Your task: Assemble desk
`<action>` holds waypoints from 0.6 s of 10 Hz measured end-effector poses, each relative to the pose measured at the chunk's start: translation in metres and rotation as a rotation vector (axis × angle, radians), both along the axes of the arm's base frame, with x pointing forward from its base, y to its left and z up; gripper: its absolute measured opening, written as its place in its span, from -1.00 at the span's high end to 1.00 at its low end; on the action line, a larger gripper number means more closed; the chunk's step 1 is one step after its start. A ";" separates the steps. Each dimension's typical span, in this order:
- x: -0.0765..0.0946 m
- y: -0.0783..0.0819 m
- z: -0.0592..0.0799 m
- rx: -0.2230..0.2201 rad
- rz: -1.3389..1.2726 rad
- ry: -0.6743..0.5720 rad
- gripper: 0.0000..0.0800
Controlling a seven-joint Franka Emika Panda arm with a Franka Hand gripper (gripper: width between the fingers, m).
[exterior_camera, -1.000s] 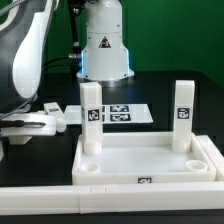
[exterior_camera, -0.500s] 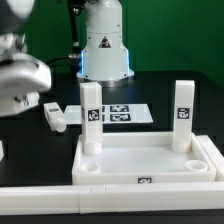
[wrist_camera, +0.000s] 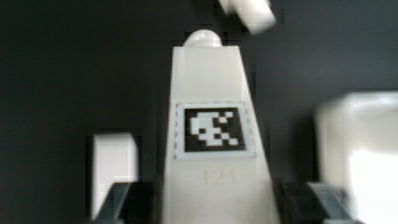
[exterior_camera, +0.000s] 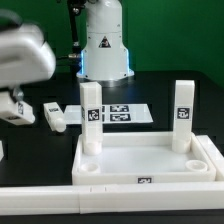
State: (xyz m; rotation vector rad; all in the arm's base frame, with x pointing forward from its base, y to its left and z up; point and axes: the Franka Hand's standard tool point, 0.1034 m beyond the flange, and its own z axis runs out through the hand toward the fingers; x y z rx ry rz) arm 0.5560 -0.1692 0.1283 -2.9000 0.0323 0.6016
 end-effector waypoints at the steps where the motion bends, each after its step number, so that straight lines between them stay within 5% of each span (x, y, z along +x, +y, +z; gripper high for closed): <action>1: 0.014 0.012 0.016 -0.031 0.031 -0.119 0.29; 2: 0.024 0.026 0.030 -0.045 0.072 -0.187 0.29; 6: 0.035 0.016 0.025 -0.098 0.025 -0.458 0.29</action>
Offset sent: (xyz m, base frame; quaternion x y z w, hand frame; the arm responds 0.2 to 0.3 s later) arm 0.0000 0.0000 0.0000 0.0000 0.1938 0.0000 0.9810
